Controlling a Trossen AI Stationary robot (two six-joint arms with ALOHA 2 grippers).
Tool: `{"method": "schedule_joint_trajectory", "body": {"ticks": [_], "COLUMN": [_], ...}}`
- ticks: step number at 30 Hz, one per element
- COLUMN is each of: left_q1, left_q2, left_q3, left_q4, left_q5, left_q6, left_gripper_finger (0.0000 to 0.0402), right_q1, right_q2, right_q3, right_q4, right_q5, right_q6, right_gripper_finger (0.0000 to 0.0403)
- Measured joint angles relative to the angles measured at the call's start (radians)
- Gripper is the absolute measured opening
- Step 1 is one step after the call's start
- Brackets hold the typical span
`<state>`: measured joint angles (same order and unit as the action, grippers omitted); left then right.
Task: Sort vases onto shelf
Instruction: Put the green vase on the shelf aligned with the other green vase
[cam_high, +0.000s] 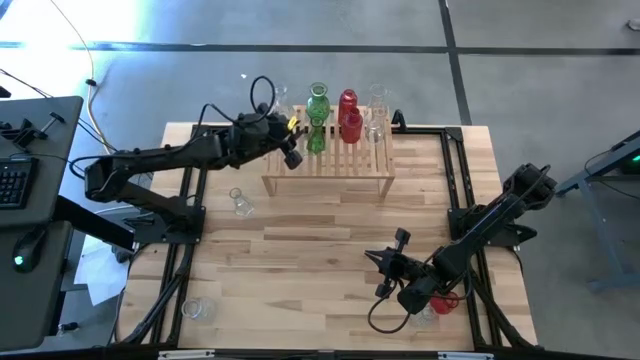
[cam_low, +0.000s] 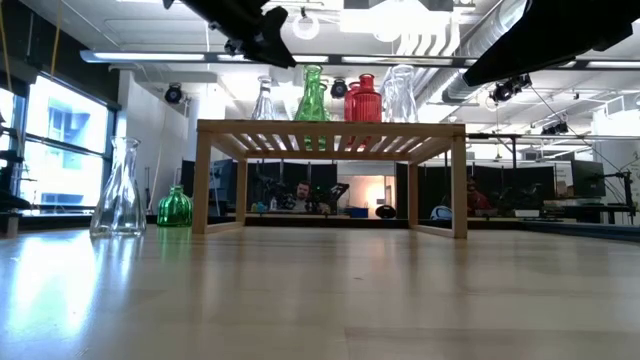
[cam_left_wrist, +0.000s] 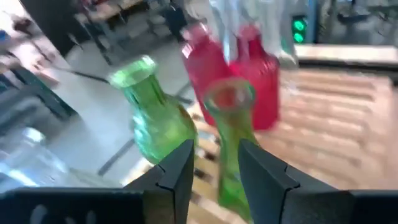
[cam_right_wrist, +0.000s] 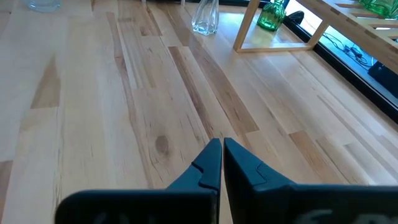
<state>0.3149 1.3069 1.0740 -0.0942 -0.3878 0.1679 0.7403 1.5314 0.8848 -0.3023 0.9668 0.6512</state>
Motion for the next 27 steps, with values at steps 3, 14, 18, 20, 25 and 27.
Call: {"method": "schedule_joint_trajectory", "body": {"ticks": [3, 14, 18, 20, 25, 27], "left_q1": [0.0, -0.004, 0.021, 0.032, 0.05, 0.056], "left_q2": [0.004, 0.123, 0.164, 0.186, 0.225, 0.237], "left_q3": [0.0, -0.096, -0.096, -0.096, -0.096, -0.096], "left_q4": [-0.073, 0.089, 0.126, 0.149, 0.185, 0.203], "left_q5": [0.096, 0.203, 0.204, 0.203, 0.203, 0.203], "left_q6": [-0.052, -0.035, -0.027, -0.027, -0.032, -0.032], "left_gripper_finger": [0.0093, 0.0005, 0.0002, 0.0001, 0.0001, 0.0001], "right_q1": [0.0, 0.0, 0.0, 0.0, 0.0, 0.0], "right_q2": [0.0, 0.0, 0.0, 0.0, 0.0, 0.0], "right_q3": [0.0, 0.0, 0.0, 0.0, 0.0, 0.0], "right_q4": [0.0, 0.003, 0.004, 0.004, 0.004, 0.004], "right_q5": [0.0, -0.007, -0.007, -0.007, -0.007, -0.008], "right_q6": [0.0, -0.001, -0.003, -0.004, -0.001, -0.002], "right_gripper_finger": [0.0, 0.0, 0.0, 0.0, 0.0, 0.0]}}
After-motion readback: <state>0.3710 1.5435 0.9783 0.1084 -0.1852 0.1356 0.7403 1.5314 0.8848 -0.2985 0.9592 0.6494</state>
